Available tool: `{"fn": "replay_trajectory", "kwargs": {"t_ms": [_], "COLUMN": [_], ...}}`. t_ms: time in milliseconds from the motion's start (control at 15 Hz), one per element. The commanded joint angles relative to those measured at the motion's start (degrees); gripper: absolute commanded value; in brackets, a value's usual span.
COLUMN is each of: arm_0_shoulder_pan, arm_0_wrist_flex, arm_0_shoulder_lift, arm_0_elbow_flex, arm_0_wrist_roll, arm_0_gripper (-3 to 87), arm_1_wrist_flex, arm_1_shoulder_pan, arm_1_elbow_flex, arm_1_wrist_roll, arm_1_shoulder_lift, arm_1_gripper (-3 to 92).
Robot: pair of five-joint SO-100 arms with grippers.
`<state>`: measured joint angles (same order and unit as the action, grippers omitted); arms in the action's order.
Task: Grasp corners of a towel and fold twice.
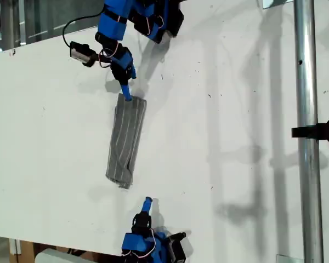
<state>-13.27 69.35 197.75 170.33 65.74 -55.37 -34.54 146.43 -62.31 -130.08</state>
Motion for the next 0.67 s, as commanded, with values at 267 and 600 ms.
{"fn": "replay_trajectory", "kwargs": {"t_ms": [267,600], "arm_0_shoulder_pan": [3.3,3.5], "arm_0_wrist_flex": [-1.3,-1.4], "arm_0_shoulder_lift": [1.2,1.2], "arm_0_elbow_flex": [3.2,3.2], "arm_0_wrist_roll": [2.3,2.1], "arm_0_gripper": [-2.9,-2.9], "arm_1_wrist_flex": [8.8,10.6], "arm_1_shoulder_pan": [2.6,1.1], "arm_1_elbow_flex": [-19.2,-33.8], "arm_1_wrist_roll": [-7.1,-6.2], "arm_1_shoulder_lift": [32.0,46.0], "arm_1_gripper": [39.5,40.9]}}
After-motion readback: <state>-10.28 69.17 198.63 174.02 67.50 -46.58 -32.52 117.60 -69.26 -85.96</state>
